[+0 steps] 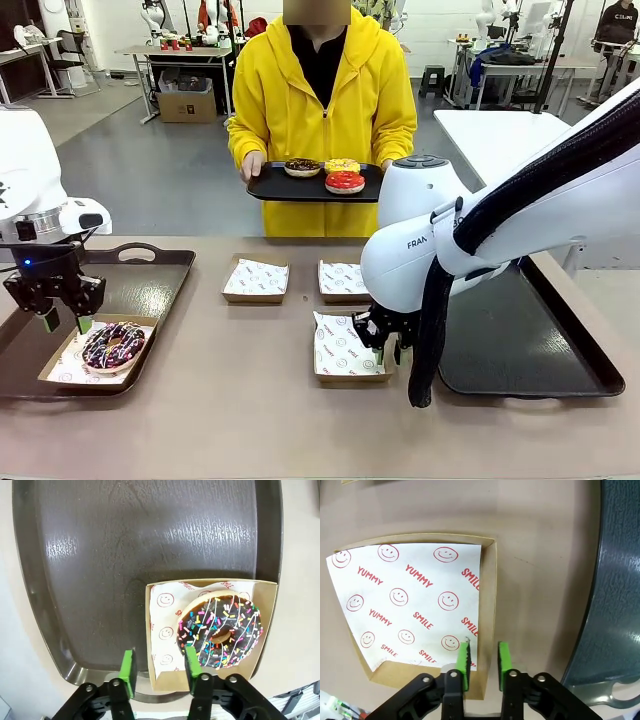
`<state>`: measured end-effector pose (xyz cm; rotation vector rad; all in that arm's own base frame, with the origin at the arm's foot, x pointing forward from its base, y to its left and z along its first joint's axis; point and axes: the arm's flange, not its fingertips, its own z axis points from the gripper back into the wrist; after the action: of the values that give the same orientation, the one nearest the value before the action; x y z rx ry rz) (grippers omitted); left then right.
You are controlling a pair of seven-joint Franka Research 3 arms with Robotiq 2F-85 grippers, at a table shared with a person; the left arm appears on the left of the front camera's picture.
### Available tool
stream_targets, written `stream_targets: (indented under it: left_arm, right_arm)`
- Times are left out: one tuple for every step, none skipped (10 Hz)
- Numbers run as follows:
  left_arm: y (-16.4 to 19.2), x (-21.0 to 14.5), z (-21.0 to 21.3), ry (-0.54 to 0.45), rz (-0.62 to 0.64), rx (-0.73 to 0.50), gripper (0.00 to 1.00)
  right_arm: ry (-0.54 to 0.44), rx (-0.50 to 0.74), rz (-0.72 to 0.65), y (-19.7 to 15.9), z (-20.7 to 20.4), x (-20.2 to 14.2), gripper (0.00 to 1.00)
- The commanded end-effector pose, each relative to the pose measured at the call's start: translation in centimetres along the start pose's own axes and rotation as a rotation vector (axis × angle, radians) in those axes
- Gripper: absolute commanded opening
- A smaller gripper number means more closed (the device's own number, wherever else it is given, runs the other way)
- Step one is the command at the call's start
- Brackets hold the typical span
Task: Individually package the donuts and arrange them on the tray.
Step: Place the picked Paper togo box on the Handle tray while simultaneously picking up another Paper togo box from the table with the other hand.
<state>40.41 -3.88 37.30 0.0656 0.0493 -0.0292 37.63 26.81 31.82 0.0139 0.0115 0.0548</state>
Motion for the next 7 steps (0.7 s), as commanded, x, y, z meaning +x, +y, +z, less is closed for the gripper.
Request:
stream_targets:
  left_arm:
    - [0.01, 0.08, 0.17, -0.012, 0.017, 0.01, 1.0]
    - [0.04, 0.03, 0.22, -0.012, 0.018, 0.008, 1.0]
    - [0.08, 0.0, 0.36, -0.015, 0.019, 0.006, 1.0]
    - [0.11, -0.01, 0.45, -0.016, 0.02, 0.004, 1.0]
    - [0.18, -0.03, 0.53, -0.016, 0.022, 0.003, 1.0]
    - [0.23, -0.04, 0.64, -0.014, 0.022, 0.002, 1.0]
    - [0.25, -0.15, 0.79, -0.009, 0.023, -0.007, 1.0]
  right_arm:
    - [0.013, -0.007, -0.007, 0.48, -0.1, 0.39, 0.0]
    - [0.015, -0.009, -0.007, 0.49, -0.13, 0.4, 0.0]
    - [0.014, -0.009, -0.009, 0.51, -0.11, 0.42, 0.0]
    - [0.014, -0.009, -0.01, 0.53, -0.1, 0.43, 0.0]
    - [0.015, -0.008, -0.014, 0.49, -0.13, 0.46, 0.0]
    - [0.016, -0.006, -0.017, 0.5, -0.09, 0.5, 0.0]
    - [0.019, -0.007, -0.019, 0.52, -0.05, 0.51, 0.0]
